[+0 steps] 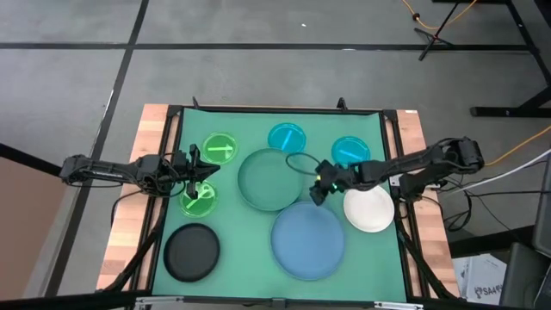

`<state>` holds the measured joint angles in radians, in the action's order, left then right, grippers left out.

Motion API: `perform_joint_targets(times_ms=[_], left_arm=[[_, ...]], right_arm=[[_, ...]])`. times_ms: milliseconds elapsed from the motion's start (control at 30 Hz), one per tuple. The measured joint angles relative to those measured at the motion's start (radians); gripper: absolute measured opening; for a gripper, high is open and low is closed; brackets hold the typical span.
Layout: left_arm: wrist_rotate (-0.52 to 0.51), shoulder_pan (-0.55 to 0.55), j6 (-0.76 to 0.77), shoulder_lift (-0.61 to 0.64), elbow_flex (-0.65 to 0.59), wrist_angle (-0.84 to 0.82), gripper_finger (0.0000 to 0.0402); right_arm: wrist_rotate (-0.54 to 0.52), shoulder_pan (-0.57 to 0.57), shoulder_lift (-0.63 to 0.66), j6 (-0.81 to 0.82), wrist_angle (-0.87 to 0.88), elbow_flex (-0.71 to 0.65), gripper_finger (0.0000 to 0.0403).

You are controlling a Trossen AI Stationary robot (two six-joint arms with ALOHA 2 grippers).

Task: Stack plastic plates
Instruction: Stack the blue plate on the green plate

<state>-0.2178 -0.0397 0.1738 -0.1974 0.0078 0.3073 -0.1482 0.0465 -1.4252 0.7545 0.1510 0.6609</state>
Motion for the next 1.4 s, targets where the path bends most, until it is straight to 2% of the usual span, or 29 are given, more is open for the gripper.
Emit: perform_joint_targets(times_ms=[367,467,700,833,1000,1400], left_arm=[[0.025,0.000,-0.004,0.000,0.000,-0.004,0.0006],[0.050,0.000,-0.008,0.000,0.000,-0.004,0.0006],[0.071,0.000,-0.003,-0.023,0.000,-0.004,0.0006],[0.071,0.000,0.001,-0.047,0.000,-0.001,0.0006],[0.078,0.000,0.003,-0.063,0.000,0.000,0.0006],[0.078,0.000,0.000,-0.065,0.000,0.000,0.0006]], right_arm=[[0.000,-0.154,-0.003,-0.059,-0.127,0.000,0.0162],[0.060,-0.183,-0.021,-0.072,-0.162,0.001,0.0161],[0.070,-0.194,-0.119,-0.138,-0.135,0.105,0.0161],[0.066,-0.206,-0.193,-0.187,-0.018,0.203,0.0161],[0.007,-0.212,-0.236,-0.230,0.082,0.294,0.0161],[0.026,-0.247,-0.345,-0.231,0.064,0.328,0.0161]])
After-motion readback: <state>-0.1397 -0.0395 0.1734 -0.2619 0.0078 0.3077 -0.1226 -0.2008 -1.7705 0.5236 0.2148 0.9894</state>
